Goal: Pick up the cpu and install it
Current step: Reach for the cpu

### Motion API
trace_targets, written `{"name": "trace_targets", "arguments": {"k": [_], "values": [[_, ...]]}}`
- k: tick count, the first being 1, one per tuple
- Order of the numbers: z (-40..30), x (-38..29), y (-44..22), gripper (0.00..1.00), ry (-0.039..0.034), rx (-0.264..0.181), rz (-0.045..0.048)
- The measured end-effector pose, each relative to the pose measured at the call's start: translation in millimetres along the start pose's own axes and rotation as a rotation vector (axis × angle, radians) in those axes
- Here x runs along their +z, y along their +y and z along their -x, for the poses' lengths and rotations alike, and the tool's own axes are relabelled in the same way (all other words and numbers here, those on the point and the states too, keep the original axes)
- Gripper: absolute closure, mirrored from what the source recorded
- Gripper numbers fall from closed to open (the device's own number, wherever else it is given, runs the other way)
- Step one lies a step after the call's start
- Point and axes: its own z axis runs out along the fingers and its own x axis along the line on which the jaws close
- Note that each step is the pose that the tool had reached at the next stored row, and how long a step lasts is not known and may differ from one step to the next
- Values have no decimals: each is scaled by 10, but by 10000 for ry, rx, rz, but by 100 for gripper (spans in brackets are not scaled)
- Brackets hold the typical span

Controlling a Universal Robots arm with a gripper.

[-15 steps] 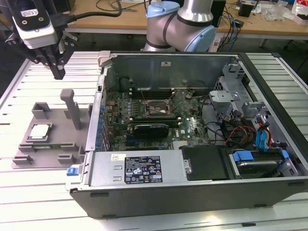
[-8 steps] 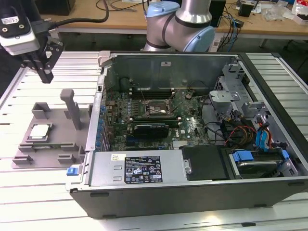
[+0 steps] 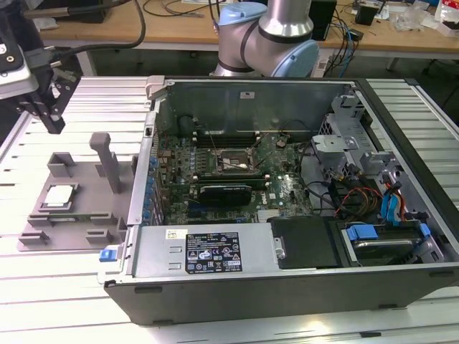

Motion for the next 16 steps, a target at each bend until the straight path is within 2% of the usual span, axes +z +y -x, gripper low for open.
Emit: {"name": "trace_targets", "arguments": {"k": [3,7,13,16], "values": [[-33,47,-4,89,0,1,1],[-87,165,-18,89,2,-59,2],[-123,261,-36,89,7,-173,4],[-135,279,-40,89,9,-178,11]]}}
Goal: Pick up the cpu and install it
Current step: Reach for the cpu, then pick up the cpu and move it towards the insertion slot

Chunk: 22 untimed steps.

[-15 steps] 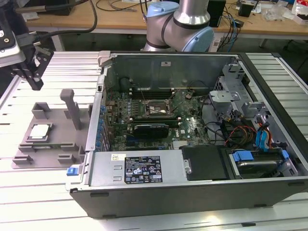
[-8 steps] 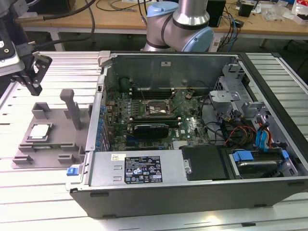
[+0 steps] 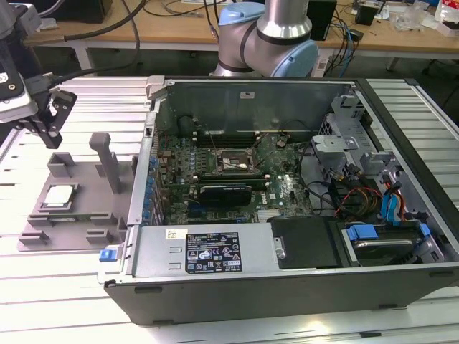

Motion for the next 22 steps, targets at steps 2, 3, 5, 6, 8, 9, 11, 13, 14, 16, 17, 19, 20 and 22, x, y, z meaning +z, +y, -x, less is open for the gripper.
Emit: {"name": "trace_targets", "arguments": {"k": [2,3,5,6,8,9,11,13,14,16,17,19,20,22], "values": [[-1,0,0,89,0,1,7],[0,0,0,89,0,0,11],[0,0,0,89,0,1,20],[0,0,0,89,1,0,23],[0,1,0,89,1,0,32],[0,0,0,89,2,1,36],[0,1,-1,89,2,1,45],[0,1,0,89,2,1,53],[0,0,0,89,3,1,57],[0,1,0,89,3,2,65],[0,0,0,89,3,2,68],[-1,1,-1,89,2,2,75],[-9,2,-1,89,5,1,73],[-25,12,-3,89,2,0,75]]}}
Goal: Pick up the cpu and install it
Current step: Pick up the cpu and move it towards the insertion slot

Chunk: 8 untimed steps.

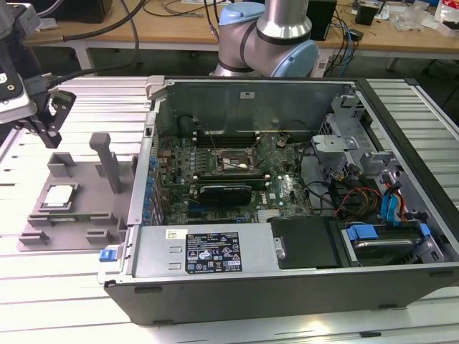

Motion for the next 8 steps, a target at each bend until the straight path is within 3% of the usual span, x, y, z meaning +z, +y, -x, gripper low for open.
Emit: {"name": "trace_targets", "arguments": {"k": [8], "values": [[-60,38,-5,89,1,1,-1]]}}
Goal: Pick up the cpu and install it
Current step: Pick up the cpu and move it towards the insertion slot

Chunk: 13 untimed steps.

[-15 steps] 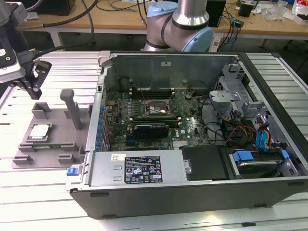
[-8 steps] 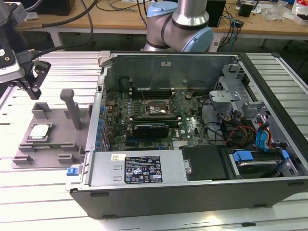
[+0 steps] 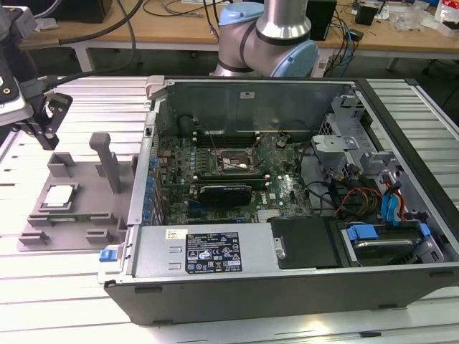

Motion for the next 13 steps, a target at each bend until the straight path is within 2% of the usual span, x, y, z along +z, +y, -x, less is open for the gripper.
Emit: {"name": "trace_targets", "arguments": {"k": [4,13], "values": [[-20,15,-2,89,0,1,0],[-114,65,-10,89,-1,0,1]]}}
